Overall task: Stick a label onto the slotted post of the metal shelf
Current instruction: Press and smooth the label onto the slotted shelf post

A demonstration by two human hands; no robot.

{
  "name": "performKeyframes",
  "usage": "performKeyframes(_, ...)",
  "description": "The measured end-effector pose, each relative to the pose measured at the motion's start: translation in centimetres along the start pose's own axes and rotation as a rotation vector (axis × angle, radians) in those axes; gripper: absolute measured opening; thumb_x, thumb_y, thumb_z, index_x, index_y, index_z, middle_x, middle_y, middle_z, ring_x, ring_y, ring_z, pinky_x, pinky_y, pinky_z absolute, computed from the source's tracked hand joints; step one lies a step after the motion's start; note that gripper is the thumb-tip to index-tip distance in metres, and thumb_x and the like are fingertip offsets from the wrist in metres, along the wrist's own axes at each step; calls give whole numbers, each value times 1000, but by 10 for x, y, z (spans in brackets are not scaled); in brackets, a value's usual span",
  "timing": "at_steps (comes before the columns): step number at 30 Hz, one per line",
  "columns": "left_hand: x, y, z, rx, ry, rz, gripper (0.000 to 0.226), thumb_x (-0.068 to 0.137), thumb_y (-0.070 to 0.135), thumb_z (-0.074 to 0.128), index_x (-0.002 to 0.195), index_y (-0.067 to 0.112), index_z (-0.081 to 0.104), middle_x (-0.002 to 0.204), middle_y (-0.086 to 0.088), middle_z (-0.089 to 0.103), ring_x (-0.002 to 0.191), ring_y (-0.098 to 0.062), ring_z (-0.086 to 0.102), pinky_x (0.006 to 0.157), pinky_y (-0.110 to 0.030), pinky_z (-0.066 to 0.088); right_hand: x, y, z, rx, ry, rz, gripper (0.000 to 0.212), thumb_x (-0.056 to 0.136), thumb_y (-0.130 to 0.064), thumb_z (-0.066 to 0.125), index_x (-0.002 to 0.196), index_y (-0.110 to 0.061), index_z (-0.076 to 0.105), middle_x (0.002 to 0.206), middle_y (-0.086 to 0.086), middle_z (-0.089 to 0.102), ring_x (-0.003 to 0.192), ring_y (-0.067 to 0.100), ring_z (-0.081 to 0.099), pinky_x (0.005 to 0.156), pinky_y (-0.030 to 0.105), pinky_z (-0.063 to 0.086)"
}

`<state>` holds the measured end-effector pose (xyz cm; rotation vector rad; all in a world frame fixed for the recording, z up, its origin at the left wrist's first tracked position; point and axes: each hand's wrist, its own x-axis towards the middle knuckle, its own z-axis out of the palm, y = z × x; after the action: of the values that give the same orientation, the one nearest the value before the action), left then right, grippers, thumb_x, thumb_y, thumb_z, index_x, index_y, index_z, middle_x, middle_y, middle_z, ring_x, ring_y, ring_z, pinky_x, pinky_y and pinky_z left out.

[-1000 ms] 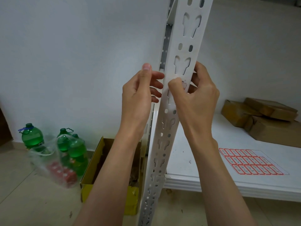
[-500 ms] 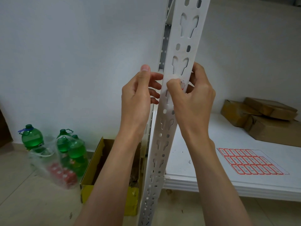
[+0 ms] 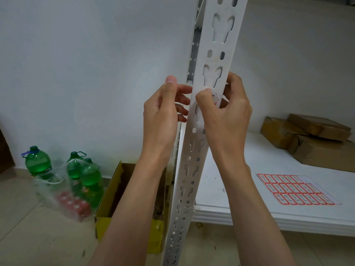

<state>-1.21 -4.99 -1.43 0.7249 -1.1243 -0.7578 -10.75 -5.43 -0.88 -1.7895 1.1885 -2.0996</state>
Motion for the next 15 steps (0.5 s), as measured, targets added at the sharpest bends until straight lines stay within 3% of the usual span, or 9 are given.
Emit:
performKeyframes(5,1,-1,0,-1,3,-2,44,107,41,35,95,18,71,79,8,67,73,-8,65,70,-22,53,3,-5,-4,-19,-29,6,26,91,-18,66,110,-27,51,86,-32,51,81,-23,55,62,2,45)
performKeyframes(10,0,-1,1,-1,5,-3,43,107,40,36,94,17,70,77,9,66,69,-6,64,67,-21,52,5,-5,-4,-59,-35,-14,26,90,-20,66,110,-28,51,74,-41,55,80,-19,57,64,4,47)
performKeyframes(15,0,-2,2,6,17,-12,44,106,42,36,97,17,71,81,7,67,73,-8,65,70,-21,54,3,-5,-5,-53,-26,-30,29,92,-21,67,115,-25,51,85,-35,48,81,-24,55,63,2,45)
